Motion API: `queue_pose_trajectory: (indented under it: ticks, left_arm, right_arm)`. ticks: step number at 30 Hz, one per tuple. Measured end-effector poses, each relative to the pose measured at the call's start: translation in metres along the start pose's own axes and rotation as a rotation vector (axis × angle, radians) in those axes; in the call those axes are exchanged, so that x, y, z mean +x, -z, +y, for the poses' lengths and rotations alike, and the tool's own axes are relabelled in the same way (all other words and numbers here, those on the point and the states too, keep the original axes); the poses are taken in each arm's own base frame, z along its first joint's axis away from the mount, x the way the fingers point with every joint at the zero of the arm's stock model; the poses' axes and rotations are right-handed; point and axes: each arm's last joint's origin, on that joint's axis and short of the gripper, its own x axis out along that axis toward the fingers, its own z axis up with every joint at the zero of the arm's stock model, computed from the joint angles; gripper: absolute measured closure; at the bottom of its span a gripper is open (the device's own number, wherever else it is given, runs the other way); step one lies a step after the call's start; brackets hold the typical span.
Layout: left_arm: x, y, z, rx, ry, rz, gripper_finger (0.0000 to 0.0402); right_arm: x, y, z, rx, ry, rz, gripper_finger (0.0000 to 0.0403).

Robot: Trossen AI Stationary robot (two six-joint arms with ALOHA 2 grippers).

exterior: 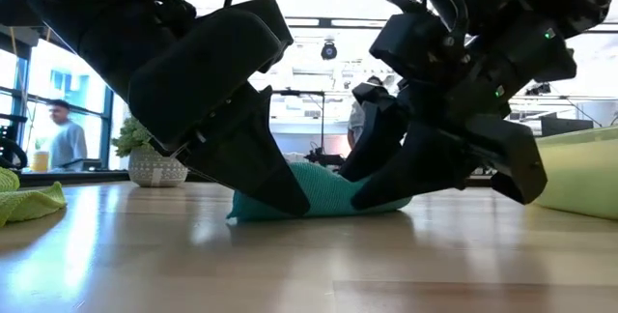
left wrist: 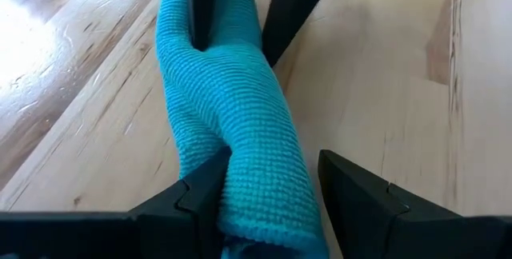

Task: Roll microfiber towels into tight, uniform cylinder then place into a basket
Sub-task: Put the blue cloth into the bin

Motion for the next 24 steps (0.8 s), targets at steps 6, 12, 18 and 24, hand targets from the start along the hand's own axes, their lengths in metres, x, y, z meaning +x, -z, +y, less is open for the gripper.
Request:
queue_pose_trajectory:
  ticks: [6,12,18,24]
  left_arm:
    - [-0.007,-0.006,0.0,0.047,0.021,-0.004,0.0229]
    - [-0.024,-0.016,0.002,0.084,0.045,0.014,0.0229]
    - [-0.049,-0.029,0.008,0.053,0.078,0.061,0.0229]
    - [-0.077,-0.046,0.014,-0.043,0.117,0.055,0.0229]
  right_arm:
    - [0.002,0.004,-0.006,0.019,-0.008,0.019,0.0263]
    - [0.011,0.011,-0.004,0.026,-0.02,0.041,0.0309]
    - [0.013,0.016,-0.002,0.039,-0.023,0.07,0.0347]
    - [0.013,0.018,-0.002,0.083,-0.028,0.095,0.0393]
